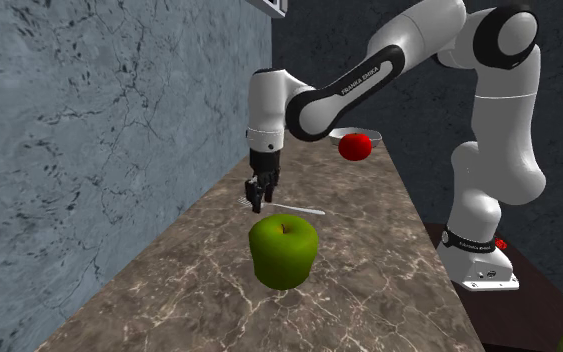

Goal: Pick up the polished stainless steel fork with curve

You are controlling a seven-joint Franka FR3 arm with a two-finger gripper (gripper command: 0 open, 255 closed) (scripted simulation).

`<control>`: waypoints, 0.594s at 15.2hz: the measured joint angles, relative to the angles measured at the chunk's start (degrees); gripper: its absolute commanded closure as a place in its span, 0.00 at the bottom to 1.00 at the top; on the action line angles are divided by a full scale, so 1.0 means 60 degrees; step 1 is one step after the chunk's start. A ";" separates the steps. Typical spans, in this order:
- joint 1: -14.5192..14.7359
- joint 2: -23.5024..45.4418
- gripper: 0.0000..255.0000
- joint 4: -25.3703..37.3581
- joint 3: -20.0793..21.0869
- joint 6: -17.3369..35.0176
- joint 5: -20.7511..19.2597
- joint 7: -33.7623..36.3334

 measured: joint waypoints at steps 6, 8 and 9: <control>-0.0017 -0.0049 1.00 0.0000 -0.0030 0.0044 -0.0031 0.0026; -0.0019 -0.0054 1.00 -0.0008 -0.0031 0.0057 -0.0028 0.0023; -0.0019 -0.0048 1.00 0.0004 -0.0032 0.0041 -0.0025 0.0014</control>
